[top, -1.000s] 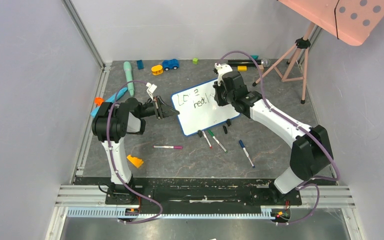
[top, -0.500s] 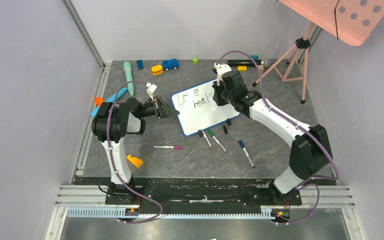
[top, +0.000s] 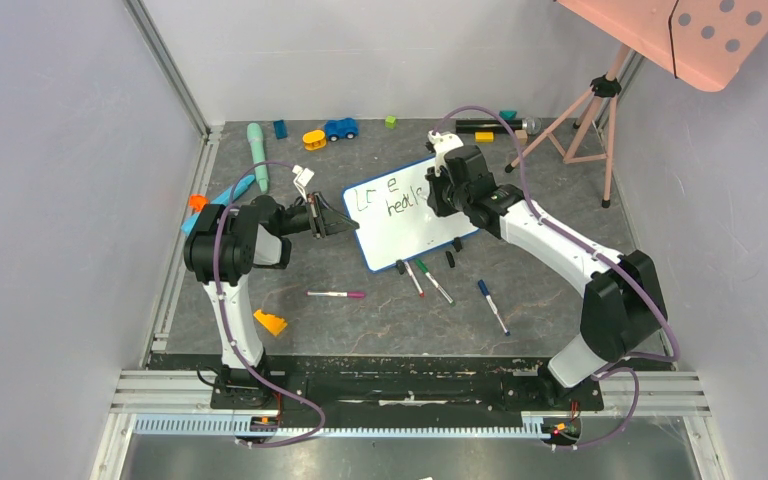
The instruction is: Write a sentence on the whiteboard
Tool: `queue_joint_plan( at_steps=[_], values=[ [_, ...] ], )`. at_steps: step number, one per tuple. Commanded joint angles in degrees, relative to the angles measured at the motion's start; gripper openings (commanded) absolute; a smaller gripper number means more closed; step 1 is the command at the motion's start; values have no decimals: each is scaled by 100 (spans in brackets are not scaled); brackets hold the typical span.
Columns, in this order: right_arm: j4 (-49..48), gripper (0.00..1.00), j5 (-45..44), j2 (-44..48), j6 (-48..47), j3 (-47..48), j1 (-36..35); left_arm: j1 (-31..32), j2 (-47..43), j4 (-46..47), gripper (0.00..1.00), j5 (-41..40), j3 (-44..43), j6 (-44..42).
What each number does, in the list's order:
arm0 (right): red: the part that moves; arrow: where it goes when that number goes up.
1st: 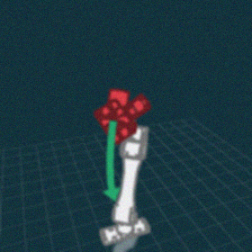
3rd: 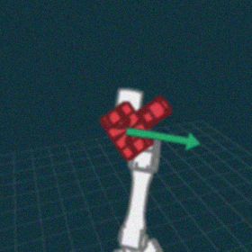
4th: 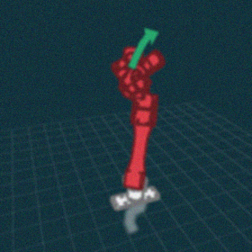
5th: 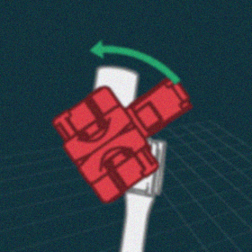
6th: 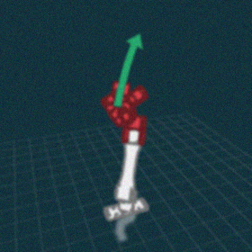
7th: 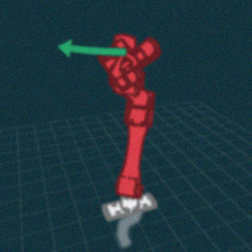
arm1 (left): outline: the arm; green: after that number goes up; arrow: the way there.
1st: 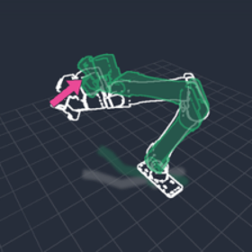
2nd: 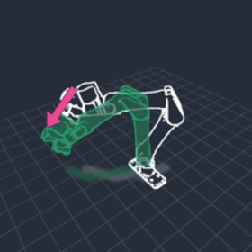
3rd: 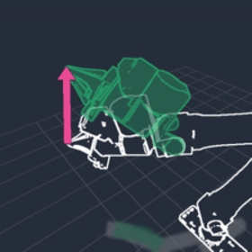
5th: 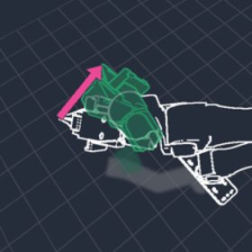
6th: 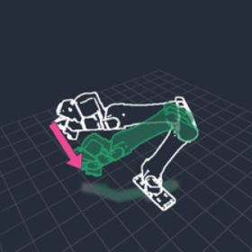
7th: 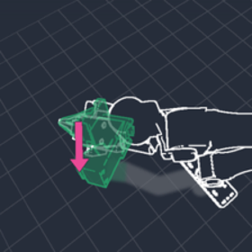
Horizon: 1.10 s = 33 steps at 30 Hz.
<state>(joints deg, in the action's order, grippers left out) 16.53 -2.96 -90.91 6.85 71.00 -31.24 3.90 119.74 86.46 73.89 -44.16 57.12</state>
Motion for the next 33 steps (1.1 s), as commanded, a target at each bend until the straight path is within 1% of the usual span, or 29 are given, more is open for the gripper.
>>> queue_joint_plan(
  at_steps=[1, 11, 22, 33],
  values=[
    [31, 0, -434, 89, -53, 34, 39, 24, -39, 278, 2, 372, 77, -61],
    [136, 0, -398, 82, -134, -1, 49, 23, -47, 275, 2, 378, 83, -61],
    [37, 0, -75, 168, -156, -253, 48, 23, -44, 275, 2, 374, 76, -57],
    [-172, 0, 278, 194, -116, -238, 55, 24, -14, 275, 2, 381, 57, -30]
  ],
)
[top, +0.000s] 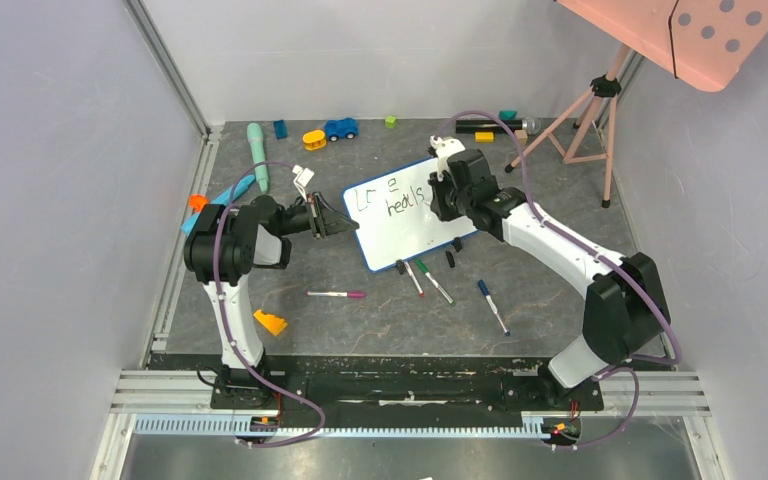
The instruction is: Write a sentence on the whiteboard
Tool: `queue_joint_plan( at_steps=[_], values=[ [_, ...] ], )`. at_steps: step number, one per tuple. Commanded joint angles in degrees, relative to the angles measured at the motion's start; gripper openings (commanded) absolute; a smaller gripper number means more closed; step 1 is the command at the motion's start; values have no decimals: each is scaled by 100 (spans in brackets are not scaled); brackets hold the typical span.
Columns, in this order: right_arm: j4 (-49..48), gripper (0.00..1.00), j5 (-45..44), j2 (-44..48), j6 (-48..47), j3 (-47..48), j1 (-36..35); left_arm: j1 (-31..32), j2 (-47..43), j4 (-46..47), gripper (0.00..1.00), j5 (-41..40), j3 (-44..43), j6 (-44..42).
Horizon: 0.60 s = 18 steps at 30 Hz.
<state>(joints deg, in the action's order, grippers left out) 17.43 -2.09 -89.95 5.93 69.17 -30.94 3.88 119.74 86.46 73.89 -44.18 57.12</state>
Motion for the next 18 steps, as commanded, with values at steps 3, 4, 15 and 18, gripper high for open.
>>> queue_joint_plan(
  at_steps=[3, 4, 15, 18],
  values=[
    [-303, 0, 411, 208, -29, -34, 18, 25, -14, 271, 2, 383, 68, -27],
    [-322, 0, 470, 279, -36, -46, 18, 25, -14, 275, 2, 385, 68, -26],
    [-772, 0, 595, 1427, -84, -1066, 24, 25, -6, 275, 2, 387, 57, -17],
    [-688, 0, 516, 1421, -51, -1126, -6, 30, -19, 275, 2, 381, 72, -25]
  ],
)
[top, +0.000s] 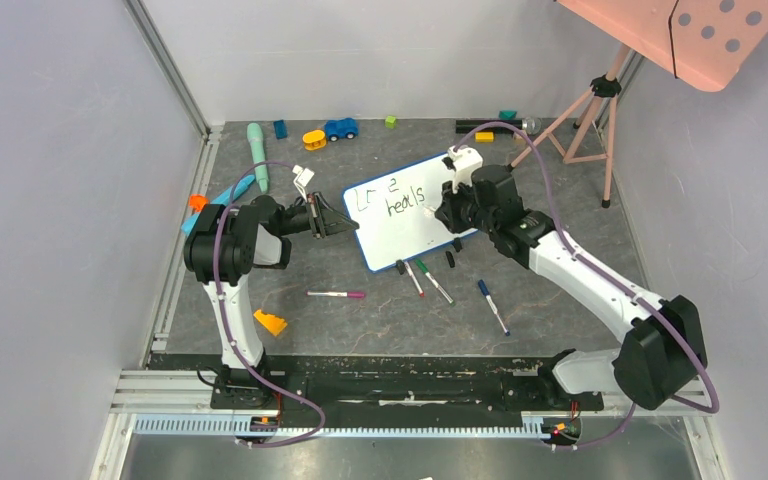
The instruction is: Write a sentence on the whiteboard
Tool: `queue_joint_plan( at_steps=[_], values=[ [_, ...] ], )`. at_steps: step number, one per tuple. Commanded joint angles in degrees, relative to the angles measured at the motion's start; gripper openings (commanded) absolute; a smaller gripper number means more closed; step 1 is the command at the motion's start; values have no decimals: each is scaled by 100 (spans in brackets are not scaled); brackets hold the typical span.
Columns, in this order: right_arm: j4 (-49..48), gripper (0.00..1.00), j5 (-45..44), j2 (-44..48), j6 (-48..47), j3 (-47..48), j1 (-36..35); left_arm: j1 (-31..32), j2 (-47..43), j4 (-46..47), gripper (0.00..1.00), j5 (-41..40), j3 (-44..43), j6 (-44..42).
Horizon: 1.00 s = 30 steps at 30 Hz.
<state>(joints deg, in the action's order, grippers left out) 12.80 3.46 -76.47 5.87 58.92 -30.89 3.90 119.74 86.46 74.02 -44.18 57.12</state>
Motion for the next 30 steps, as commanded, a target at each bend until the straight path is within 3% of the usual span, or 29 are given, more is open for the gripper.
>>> queue_joint_plan(
  at_steps=[1, 6, 21, 30],
  values=[
    [-185, 0, -134, 61, -46, -105, -51, 23, -39, 275, 2, 359, 100, -39],
    [-129, 0, -700, -6, -150, -82, -408, 23, -86, 275, 2, 275, 198, -87],
    [-251, 0, -1017, -310, -306, -186, -1012, 31, -37, 275, 2, 367, 119, -43],
    [-181, 0, -1142, -625, -290, 34, -1033, 32, -60, 275, 2, 381, 116, -43]
  ],
)
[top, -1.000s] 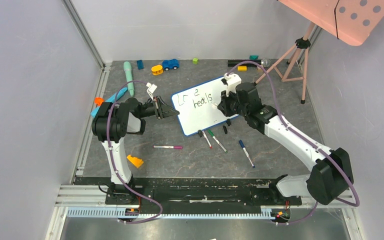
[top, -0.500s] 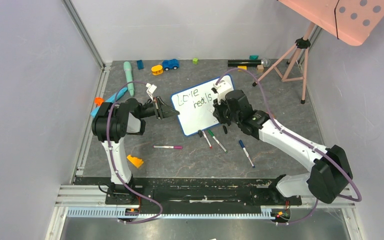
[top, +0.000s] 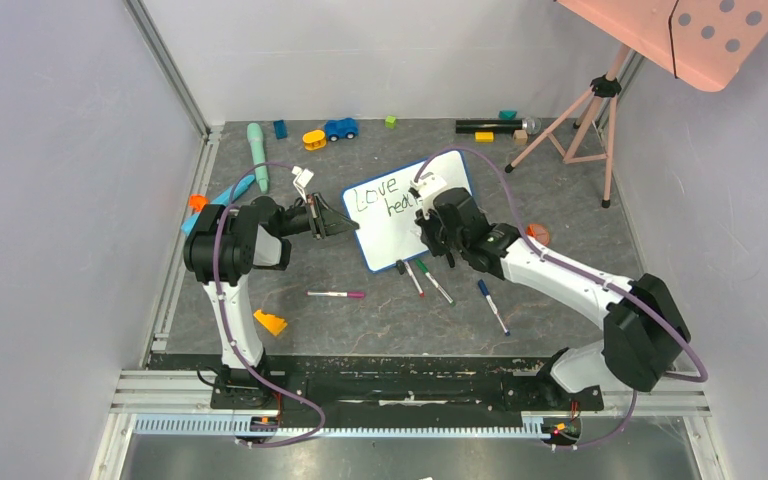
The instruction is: Write a sentence on the whiteboard
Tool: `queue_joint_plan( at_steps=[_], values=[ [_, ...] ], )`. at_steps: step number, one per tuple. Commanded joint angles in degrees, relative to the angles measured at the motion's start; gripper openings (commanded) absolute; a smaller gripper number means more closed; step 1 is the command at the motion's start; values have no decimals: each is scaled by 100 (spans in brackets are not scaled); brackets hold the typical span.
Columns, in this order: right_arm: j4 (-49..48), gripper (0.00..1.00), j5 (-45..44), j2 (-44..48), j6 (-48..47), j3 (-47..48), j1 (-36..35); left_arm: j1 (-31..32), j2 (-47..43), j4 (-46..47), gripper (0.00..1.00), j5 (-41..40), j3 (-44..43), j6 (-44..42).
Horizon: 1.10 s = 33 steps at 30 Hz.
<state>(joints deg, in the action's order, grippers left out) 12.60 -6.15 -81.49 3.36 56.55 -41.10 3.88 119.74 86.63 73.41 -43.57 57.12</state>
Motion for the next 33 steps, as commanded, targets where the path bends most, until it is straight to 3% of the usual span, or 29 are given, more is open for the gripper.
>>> queue_joint_plan(
  at_steps=[1, 33],
  values=[
    [-159, 0, -209, -149, -24, 298, -12, 36, -61, 260, 2, 439, 55, -39],
    [106, 0, -711, -820, 2, 909, -12, 34, -52, 258, 2, 443, 35, -35]
  ],
)
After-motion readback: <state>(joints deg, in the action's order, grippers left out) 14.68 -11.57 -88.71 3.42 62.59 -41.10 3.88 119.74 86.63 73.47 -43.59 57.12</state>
